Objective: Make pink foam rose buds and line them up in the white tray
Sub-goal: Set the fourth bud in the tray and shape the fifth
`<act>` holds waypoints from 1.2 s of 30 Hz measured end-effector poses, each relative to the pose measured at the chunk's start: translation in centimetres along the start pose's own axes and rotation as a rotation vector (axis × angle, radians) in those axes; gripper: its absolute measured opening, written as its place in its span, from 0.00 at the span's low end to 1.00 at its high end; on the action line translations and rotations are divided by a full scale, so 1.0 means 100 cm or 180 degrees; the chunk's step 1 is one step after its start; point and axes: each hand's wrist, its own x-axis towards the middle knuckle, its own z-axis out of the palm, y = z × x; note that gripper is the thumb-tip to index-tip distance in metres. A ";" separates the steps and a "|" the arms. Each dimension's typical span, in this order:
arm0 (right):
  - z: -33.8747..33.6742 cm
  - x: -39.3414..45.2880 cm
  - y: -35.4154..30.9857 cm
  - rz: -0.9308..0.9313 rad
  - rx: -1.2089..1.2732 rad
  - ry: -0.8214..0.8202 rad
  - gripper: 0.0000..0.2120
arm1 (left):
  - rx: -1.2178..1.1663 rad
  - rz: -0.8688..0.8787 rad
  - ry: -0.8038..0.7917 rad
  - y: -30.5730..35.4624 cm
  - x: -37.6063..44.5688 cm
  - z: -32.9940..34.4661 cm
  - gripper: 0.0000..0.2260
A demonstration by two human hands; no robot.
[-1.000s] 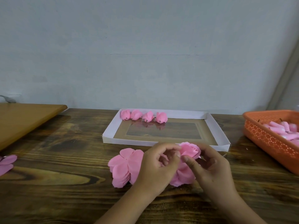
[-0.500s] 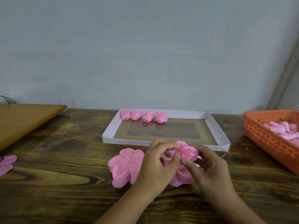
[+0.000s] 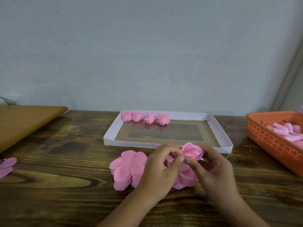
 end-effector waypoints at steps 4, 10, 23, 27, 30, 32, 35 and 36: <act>0.001 0.000 -0.001 0.0007 0.0062 -0.0010 0.14 | 0.0037 -0.0039 -0.0012 -0.003 0.000 0.000 0.05; 0.000 0.000 -0.001 -0.0030 0.0057 -0.0038 0.12 | -0.0008 -0.0137 -0.0069 -0.004 -0.001 0.002 0.07; 0.002 -0.001 -0.001 -0.0059 0.0171 0.0027 0.12 | 0.0115 0.0094 0.0107 -0.006 -0.001 0.005 0.12; 0.001 0.001 0.001 -0.0053 0.0174 0.0066 0.13 | 0.0012 0.0007 0.0107 -0.007 0.000 0.004 0.08; 0.001 0.001 0.002 -0.0056 0.0213 0.0090 0.13 | -0.0035 -0.0068 0.0074 -0.008 0.000 0.003 0.08; 0.001 0.001 0.002 -0.0080 0.0188 0.0037 0.12 | -0.0033 -0.0090 0.0069 -0.007 0.000 0.003 0.09; 0.001 0.001 0.003 -0.0075 0.0143 -0.0112 0.12 | -0.0062 -0.0093 0.0073 -0.007 0.001 0.002 0.11; 0.001 0.000 0.002 -0.0073 0.0138 -0.0156 0.13 | -0.0073 -0.0095 0.0078 -0.008 0.002 0.001 0.11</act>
